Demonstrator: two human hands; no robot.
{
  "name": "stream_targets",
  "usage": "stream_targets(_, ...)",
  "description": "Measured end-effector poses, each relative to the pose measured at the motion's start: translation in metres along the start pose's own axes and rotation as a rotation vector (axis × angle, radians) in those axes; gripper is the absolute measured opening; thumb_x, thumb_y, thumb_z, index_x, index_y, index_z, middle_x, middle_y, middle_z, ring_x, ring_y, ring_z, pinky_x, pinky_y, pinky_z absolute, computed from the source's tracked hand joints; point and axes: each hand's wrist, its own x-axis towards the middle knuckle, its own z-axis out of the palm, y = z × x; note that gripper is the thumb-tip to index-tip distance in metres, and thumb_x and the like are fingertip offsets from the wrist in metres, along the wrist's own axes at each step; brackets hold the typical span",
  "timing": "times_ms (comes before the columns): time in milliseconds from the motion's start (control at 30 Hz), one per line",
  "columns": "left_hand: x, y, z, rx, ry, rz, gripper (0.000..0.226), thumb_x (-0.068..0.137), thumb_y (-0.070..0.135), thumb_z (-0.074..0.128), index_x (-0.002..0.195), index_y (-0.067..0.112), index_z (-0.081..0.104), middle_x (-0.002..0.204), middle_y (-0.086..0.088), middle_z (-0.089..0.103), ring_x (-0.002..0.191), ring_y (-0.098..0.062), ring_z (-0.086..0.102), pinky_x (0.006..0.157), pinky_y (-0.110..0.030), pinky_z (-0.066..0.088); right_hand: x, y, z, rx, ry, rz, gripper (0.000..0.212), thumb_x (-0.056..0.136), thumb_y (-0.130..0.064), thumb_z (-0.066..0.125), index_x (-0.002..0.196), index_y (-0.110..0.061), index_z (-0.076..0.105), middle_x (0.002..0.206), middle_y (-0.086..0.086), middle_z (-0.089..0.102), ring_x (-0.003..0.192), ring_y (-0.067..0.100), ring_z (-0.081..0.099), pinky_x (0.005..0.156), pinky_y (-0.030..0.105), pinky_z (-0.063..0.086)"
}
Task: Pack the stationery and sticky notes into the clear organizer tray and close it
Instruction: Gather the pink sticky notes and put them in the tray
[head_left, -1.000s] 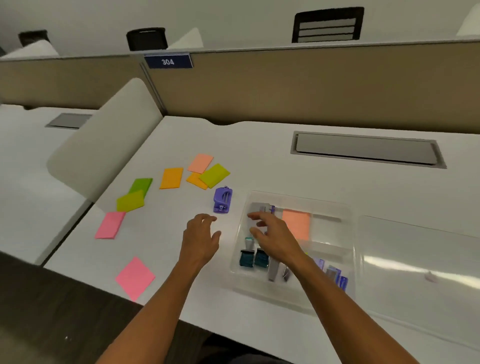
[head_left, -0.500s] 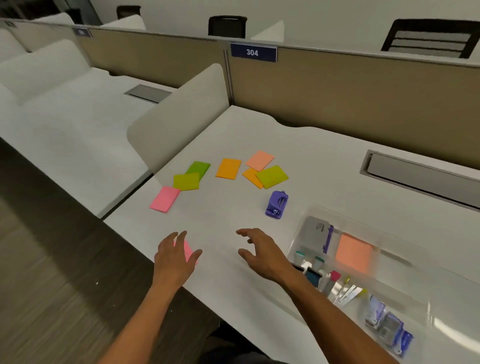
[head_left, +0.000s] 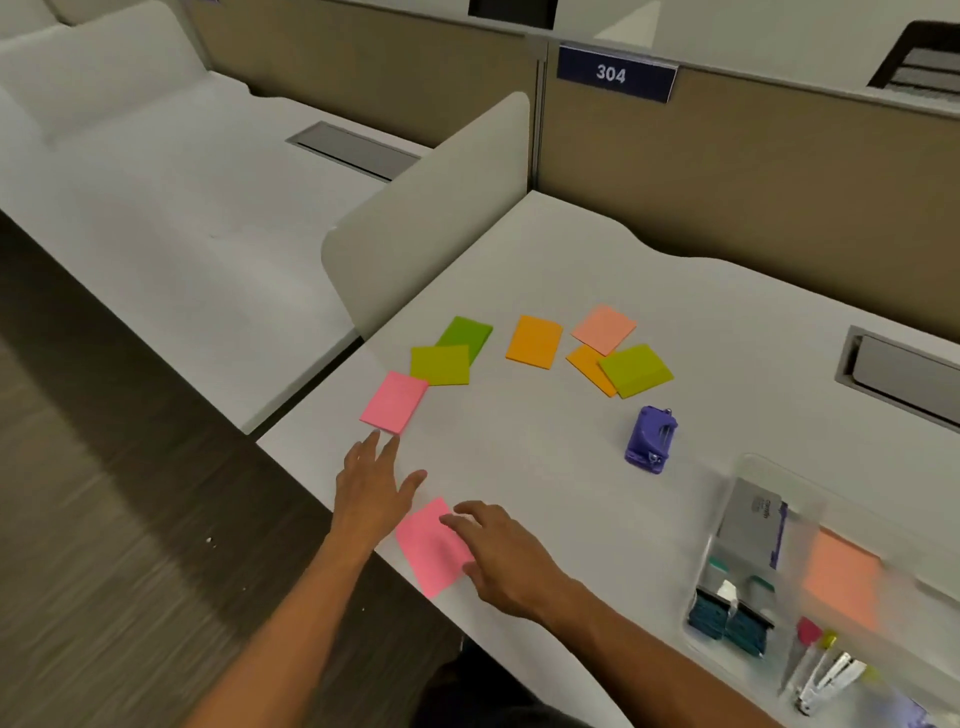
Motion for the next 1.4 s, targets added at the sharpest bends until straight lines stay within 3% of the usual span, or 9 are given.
stream_targets(233,0.055,-0.014,-0.009,-0.079,0.042,0.030,0.076,0.090,0.057,0.049,0.149,0.016,0.024,0.157,-0.011,0.021,0.144,-0.031,0.018,0.110,-0.051,0.029,0.041,-0.002,-0.003,-0.208,-0.187,-0.114,0.094,0.083,-0.045,0.072,0.154,-0.022,0.015,0.162,0.005,0.013,0.148,0.030,0.012,0.116,0.049,0.022)
stream_targets(500,0.100,-0.008,-0.012,-0.134,-0.008,0.042,0.066,0.094,0.030,0.057,0.148,0.013,0.025,0.154,-0.014,0.027,0.140,-0.033,0.025,0.110,-0.050,0.028,0.058,-0.010,-0.003,-0.244,-0.157,-0.112,0.093,0.077,-0.037,0.078,0.150,-0.022,0.022,0.147,0.010,0.036,0.128,0.031,0.037,0.103,0.043,0.035)
stream_targets(833,0.125,-0.004,-0.019,-0.362,-0.134,0.007,0.096,0.077,0.004,0.075,0.151,0.016,0.015,0.142,-0.016,0.030,0.125,-0.036,0.041,0.100,-0.046,0.039,0.067,0.000,-0.001,-0.257,-0.141,0.183,0.093,0.063,-0.059,0.079,0.135,-0.021,0.034,0.120,0.006,0.038,0.108,0.026,0.038,0.092,0.040,0.037)
stream_targets(967,0.129,-0.002,-0.021,-0.446,-0.123,-0.060,0.105,0.076,0.000,0.075,0.152,0.020,0.005,0.131,-0.019,0.049,0.117,-0.036,0.053,0.092,-0.045,0.047,0.067,0.002,0.001,-0.258,-0.136,0.258,0.087,0.061,-0.062,0.079,0.125,-0.017,0.040,0.118,0.006,0.039,0.103,0.026,0.039,0.086,0.040,0.041)
stream_targets(1033,0.131,-0.001,-0.024,-0.489,-0.114,-0.035,0.089,0.078,0.002,0.074,0.148,0.019,0.021,0.126,-0.017,0.056,0.112,-0.035,0.056,0.083,-0.039,0.049,0.066,0.002,0.000,-0.229,-0.127,0.283,0.086,0.062,-0.060,0.079,0.125,-0.017,0.040,0.119,0.006,0.039,0.104,0.025,0.039,0.087,0.039,0.042)
stream_targets(1133,0.142,0.002,-0.033,-0.484,-0.140,0.086,0.056,0.075,0.006,0.075,0.125,0.015,0.052,0.116,-0.011,0.064,0.100,-0.027,0.060,0.072,-0.028,0.043,0.060,0.002,-0.002,-0.162,-0.102,0.321,0.083,0.065,-0.055,0.079,0.128,-0.020,0.038,0.121,0.004,0.039,0.105,0.024,0.040,0.086,0.037,0.043)
stream_targets(1233,0.159,0.011,-0.041,-0.414,-0.189,0.158,0.047,0.077,0.011,0.073,0.122,0.012,0.059,0.114,-0.011,0.066,0.100,-0.029,0.060,0.076,-0.032,0.046,0.050,0.006,-0.006,-0.072,-0.077,0.400,0.076,0.069,-0.048,0.078,0.129,-0.022,0.038,0.123,0.002,0.039,0.105,0.023,0.040,0.086,0.037,0.045)
stream_targets(1333,0.175,0.023,-0.045,-0.169,-0.148,0.248,0.028,0.083,0.021,0.066,0.110,0.014,0.067,0.109,-0.013,0.067,0.098,-0.034,0.057,0.076,-0.037,0.045,0.040,0.013,-0.010,0.024,-0.028,0.495,0.067,0.073,-0.039,0.077,0.127,-0.022,0.040,0.123,0.001,0.038,0.106,0.022,0.041,0.085,0.037,0.047)
stream_targets(1400,0.183,0.031,-0.042,-0.042,-0.111,0.300,0.028,0.083,0.026,0.066,0.107,0.014,0.071,0.119,-0.011,0.060,0.106,-0.036,0.049,0.082,-0.040,0.044,0.033,0.018,-0.013,0.068,0.018,0.557,0.062,0.075,-0.033,0.075,0.125,-0.022,0.040,0.122,0.000,0.038,0.106,0.022,0.043,0.083,0.037,0.049)
